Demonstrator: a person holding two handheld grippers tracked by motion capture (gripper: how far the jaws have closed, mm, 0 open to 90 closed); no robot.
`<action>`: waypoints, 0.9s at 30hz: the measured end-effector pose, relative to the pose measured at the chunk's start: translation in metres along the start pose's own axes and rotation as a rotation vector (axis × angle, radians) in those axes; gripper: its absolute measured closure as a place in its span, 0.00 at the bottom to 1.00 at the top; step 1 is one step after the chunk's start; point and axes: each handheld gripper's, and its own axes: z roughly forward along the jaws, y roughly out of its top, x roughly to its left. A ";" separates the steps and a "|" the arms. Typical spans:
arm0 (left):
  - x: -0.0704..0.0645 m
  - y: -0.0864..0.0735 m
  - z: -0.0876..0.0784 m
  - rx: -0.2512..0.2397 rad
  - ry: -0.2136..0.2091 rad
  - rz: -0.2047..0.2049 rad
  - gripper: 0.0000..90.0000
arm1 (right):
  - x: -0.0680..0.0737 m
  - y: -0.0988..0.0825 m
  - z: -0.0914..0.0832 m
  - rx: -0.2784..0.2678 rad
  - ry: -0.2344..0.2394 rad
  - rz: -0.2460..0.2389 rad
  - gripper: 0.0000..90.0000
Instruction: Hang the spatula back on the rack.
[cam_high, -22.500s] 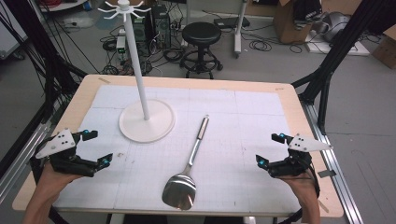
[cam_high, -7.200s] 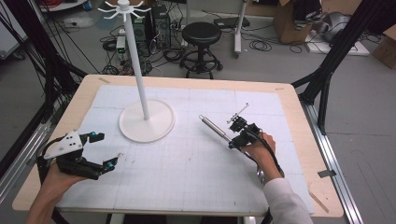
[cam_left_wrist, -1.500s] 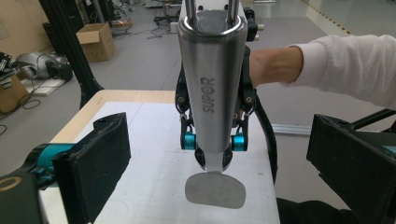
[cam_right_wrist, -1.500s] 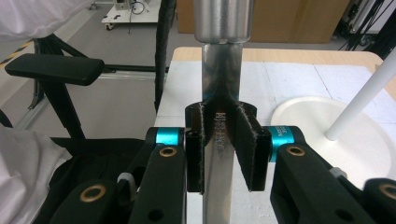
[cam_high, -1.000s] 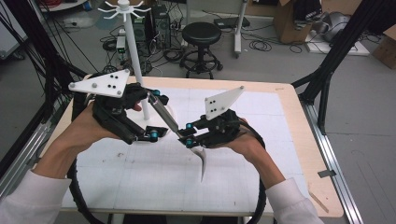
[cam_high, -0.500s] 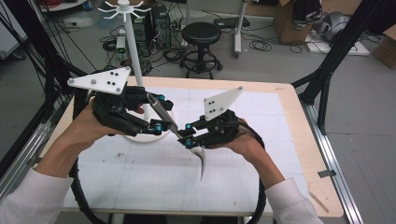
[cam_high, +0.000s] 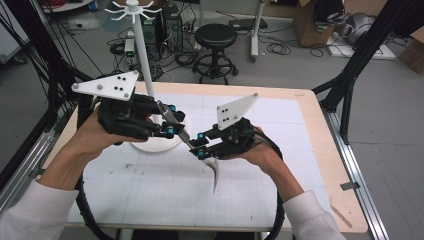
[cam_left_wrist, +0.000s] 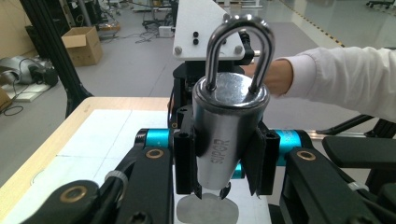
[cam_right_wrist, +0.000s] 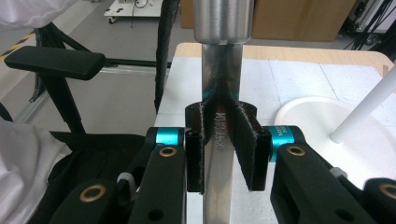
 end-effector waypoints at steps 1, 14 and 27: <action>0.000 0.000 0.000 0.000 0.002 -0.003 0.76 | 0.000 0.000 0.000 -0.001 -0.001 0.001 0.83; -0.003 0.007 0.000 -0.005 0.029 -0.006 0.76 | 0.000 0.000 0.002 -0.020 0.022 0.026 0.71; -0.001 0.007 -0.013 0.015 0.108 -0.027 0.76 | 0.000 -0.019 0.000 -0.018 -0.072 0.067 0.01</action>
